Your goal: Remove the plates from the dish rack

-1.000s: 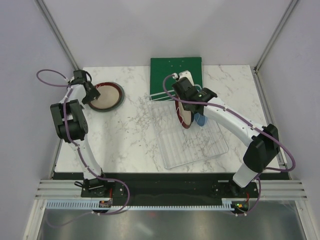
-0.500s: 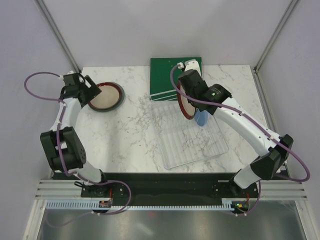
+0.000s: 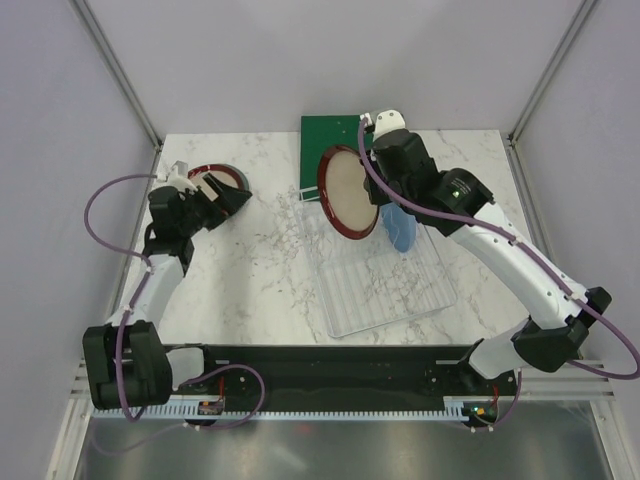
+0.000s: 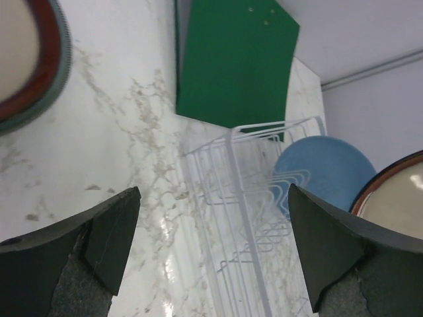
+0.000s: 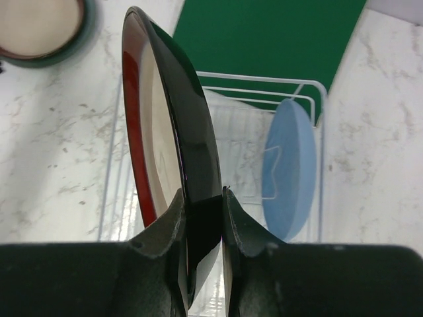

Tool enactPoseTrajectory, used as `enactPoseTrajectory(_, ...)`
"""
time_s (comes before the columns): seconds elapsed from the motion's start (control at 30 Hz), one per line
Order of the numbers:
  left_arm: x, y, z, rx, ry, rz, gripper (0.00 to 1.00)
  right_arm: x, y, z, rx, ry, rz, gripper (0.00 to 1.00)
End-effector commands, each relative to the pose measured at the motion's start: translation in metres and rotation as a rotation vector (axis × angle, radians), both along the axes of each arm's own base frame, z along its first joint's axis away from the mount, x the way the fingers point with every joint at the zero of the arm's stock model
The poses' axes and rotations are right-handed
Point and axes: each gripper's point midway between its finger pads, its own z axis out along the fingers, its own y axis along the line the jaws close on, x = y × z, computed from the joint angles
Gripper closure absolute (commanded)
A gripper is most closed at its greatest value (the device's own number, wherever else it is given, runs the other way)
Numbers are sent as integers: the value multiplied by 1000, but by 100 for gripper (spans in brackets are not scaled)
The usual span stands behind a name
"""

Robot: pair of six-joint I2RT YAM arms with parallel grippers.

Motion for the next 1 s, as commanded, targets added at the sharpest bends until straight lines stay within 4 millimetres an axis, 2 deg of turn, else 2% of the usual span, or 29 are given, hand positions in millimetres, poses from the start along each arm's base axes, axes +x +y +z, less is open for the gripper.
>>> enactPoseTrajectory(0.0, -2, -47, 56, -151, -202, -147, 0, -8, 43, 63, 316, -111, 139, 100)
enactPoseTrajectory(0.03, -6, -64, 60, -165, -226, -188, 0, -12, 50, 64, 343, -99, 171, 100)
enactPoseTrajectory(0.13, -14, -87, 69, -225, -266, -237, 1, -13, 63, 64, 398, -82, 204, 100)
enactPoseTrajectory(0.37, -29, -115, 75, -278, -294, -286, 3, -11, 80, 60, 447, -62, 243, 100)
enactPoseTrajectory(0.43, -33, -120, 73, -303, -300, -297, 6, -10, 86, 57, 460, -49, 254, 100)
enactPoseTrajectory(0.5, -37, -125, 82, -341, -337, -322, 11, -10, 90, 55, 474, -45, 262, 100)
enactPoseTrajectory(0.67, -43, -138, 80, -395, -331, -374, 42, -8, 94, 55, 503, -46, 260, 100)
enactPoseTrajectory(0.7, -43, -138, 80, -401, -338, -379, 55, -7, 94, 55, 507, -48, 258, 100)
enactPoseTrajectory(0.77, -44, -140, 80, -413, -336, -385, 72, -7, 94, 55, 509, -49, 256, 100)
enactPoseTrajectory(0.8, -44, -140, 80, -415, -338, -385, 85, -6, 95, 53, 506, -45, 256, 100)
enactPoseTrajectory(0.9, -45, -140, 81, -418, -342, -394, 90, -4, 98, 44, 499, -23, 260, 100)
enactPoseTrajectory(0.97, -46, -143, 82, -414, -342, -416, 98, -3, 101, 35, 492, 0, 266, 100)
